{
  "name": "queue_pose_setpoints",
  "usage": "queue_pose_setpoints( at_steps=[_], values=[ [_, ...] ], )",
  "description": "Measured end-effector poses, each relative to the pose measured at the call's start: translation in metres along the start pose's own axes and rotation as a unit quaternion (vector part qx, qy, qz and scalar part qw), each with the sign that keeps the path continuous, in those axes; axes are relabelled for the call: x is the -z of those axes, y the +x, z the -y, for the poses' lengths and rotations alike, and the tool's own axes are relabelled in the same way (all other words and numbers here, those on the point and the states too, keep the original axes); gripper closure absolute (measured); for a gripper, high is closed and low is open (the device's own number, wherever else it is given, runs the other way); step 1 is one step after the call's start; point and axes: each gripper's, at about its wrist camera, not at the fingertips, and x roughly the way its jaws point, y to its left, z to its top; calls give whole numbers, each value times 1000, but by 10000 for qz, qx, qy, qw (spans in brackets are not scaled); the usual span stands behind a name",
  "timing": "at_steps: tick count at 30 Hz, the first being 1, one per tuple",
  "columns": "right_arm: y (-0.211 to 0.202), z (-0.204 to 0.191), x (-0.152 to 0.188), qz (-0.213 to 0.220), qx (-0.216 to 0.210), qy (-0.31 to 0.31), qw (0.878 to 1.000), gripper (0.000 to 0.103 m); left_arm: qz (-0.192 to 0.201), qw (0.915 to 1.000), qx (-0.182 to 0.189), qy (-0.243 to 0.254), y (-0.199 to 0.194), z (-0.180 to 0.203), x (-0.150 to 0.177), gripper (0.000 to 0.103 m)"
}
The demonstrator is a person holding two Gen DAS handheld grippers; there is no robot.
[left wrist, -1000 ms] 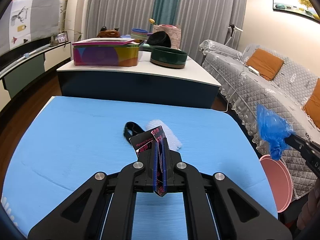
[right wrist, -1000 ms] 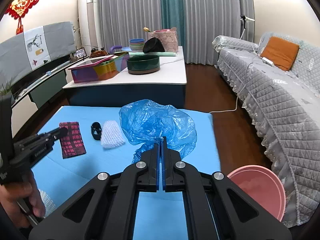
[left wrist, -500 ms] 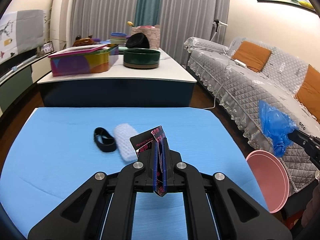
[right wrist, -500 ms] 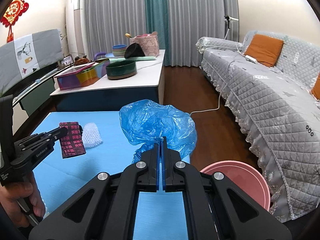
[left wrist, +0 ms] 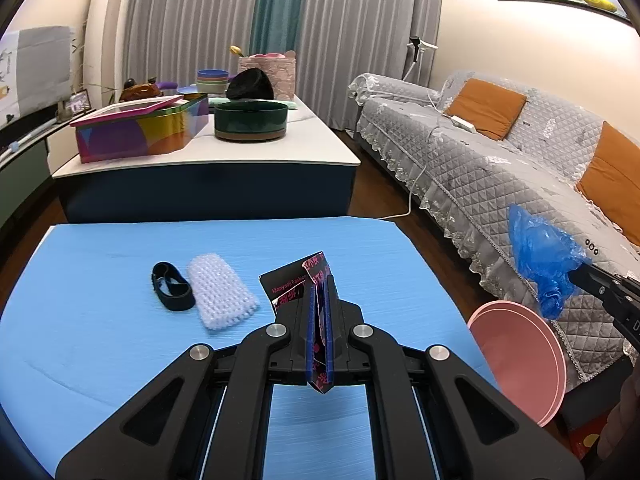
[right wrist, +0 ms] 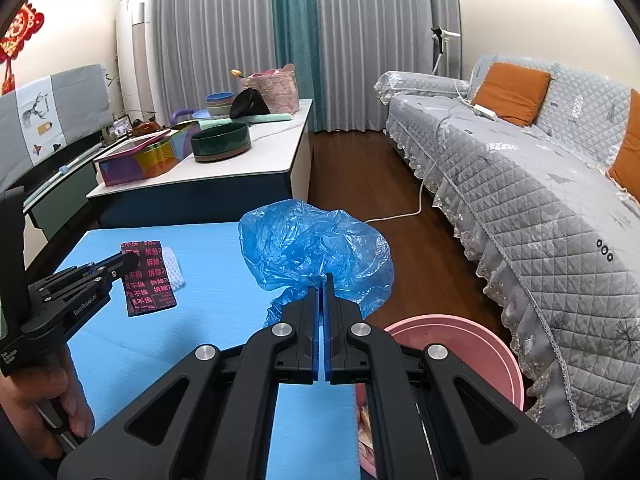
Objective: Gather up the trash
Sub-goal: 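Carry the wrapper and blue bag with both grippers over the pink bin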
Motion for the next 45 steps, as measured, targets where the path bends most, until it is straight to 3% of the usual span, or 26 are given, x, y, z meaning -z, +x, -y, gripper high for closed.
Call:
queue_pose_setpoints(
  at_steps=[10, 25, 45],
  values=[
    [-3, 13, 1, -41, 158, 75, 9998, 101, 5, 9998, 138, 135, 4, 21, -1, 99],
    [-9, 69, 11, -175, 612, 496, 9967, 101, -3, 9978, 520, 405, 6, 70, -1, 99],
    [-23, 126, 27, -272, 1070, 869, 9901, 101, -214, 9871, 1283, 935, 10, 148, 13, 99]
  ],
)
